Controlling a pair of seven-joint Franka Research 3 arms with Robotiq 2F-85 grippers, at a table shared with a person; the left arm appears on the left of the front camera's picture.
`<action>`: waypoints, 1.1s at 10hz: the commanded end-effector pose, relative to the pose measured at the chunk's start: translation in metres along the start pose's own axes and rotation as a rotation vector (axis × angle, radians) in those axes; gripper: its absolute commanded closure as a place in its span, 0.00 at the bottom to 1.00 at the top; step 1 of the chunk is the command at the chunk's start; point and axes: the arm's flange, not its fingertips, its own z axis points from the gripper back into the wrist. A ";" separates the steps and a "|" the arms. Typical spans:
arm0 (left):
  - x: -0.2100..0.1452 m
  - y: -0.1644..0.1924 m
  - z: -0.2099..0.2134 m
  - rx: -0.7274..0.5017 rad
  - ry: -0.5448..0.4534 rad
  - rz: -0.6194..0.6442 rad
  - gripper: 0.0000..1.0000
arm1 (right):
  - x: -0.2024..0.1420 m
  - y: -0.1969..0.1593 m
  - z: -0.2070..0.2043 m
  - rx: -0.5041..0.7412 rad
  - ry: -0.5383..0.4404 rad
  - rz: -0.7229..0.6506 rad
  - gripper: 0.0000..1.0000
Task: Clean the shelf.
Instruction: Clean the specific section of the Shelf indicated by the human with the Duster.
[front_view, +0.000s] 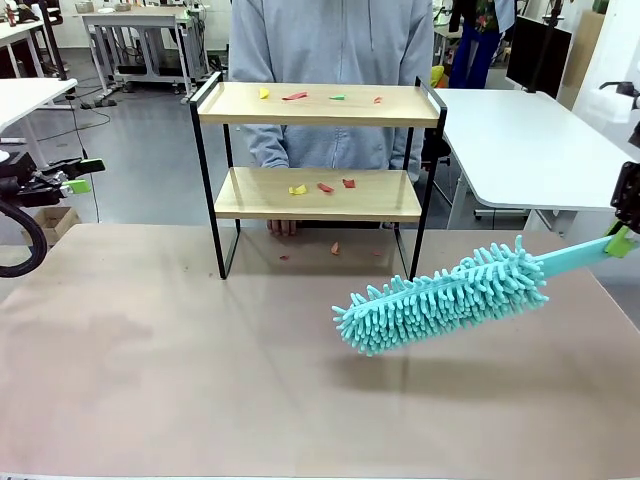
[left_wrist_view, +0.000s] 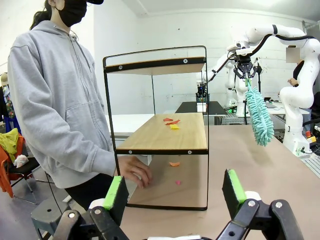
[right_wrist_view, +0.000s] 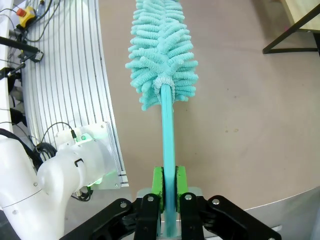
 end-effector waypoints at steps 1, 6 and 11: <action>0.003 -0.001 -0.001 -0.001 0.000 -0.004 0.00 | -0.001 0.002 0.001 0.002 -0.008 0.005 0.87; 0.003 -0.001 -0.001 -0.001 0.000 -0.004 0.00 | 0.056 0.010 -0.016 -0.052 -0.115 -0.134 0.87; 0.003 -0.001 -0.001 -0.001 0.000 -0.004 0.00 | 0.161 0.046 -0.073 -0.128 -0.108 -0.456 0.87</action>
